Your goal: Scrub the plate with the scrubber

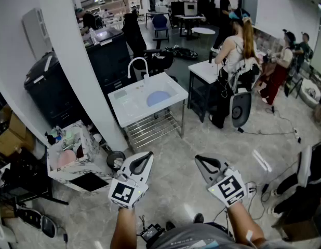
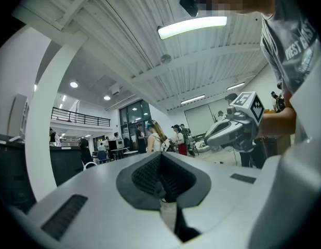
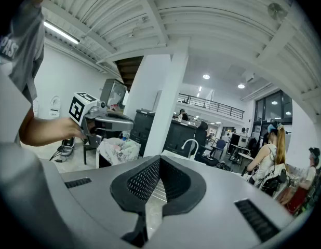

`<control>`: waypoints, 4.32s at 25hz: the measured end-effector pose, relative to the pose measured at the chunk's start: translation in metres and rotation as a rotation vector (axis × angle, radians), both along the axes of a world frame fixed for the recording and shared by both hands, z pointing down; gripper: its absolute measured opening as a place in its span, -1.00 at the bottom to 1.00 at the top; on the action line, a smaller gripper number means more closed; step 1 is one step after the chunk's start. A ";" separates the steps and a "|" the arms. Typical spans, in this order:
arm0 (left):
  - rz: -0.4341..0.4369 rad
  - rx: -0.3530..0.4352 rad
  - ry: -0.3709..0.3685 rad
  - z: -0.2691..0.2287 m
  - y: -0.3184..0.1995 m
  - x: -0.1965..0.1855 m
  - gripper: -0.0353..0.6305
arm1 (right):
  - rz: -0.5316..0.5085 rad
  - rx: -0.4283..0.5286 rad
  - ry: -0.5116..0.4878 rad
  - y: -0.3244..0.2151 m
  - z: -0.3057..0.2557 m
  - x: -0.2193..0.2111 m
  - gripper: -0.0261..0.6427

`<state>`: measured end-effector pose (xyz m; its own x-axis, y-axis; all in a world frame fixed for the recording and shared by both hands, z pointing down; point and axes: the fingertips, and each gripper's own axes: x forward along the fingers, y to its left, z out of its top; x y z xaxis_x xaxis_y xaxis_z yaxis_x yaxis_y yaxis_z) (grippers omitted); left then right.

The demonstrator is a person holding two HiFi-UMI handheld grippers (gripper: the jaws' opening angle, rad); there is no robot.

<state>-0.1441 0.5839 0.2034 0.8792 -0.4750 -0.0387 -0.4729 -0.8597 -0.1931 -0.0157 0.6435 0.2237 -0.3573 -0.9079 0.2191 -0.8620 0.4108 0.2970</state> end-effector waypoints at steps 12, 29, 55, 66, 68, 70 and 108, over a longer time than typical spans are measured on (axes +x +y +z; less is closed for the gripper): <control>0.011 -0.006 -0.011 0.006 -0.011 -0.010 -0.88 | 0.017 0.009 0.000 -0.010 0.000 -0.013 -0.83; 0.037 -0.017 -0.010 0.012 -0.038 -0.009 -0.88 | 0.018 0.062 0.052 -0.041 -0.011 -0.021 -0.83; -0.080 -0.039 -0.071 0.019 -0.155 0.131 -0.88 | -0.108 0.048 0.003 -0.177 -0.001 0.120 -0.83; -0.093 -0.029 -0.084 0.020 -0.194 0.192 -0.88 | -0.122 0.076 0.010 -0.216 -0.003 0.176 -0.83; -0.080 -0.016 -0.086 0.019 -0.198 0.197 -0.88 | -0.115 0.082 0.018 -0.216 -0.004 0.180 -0.83; -0.074 -0.007 -0.089 0.017 -0.199 0.200 -0.88 | -0.111 0.087 0.021 -0.215 -0.004 0.182 -0.83; 0.041 -0.051 -0.060 0.049 -0.447 0.134 -0.88 | 0.060 0.032 0.055 -0.441 0.017 0.123 -0.83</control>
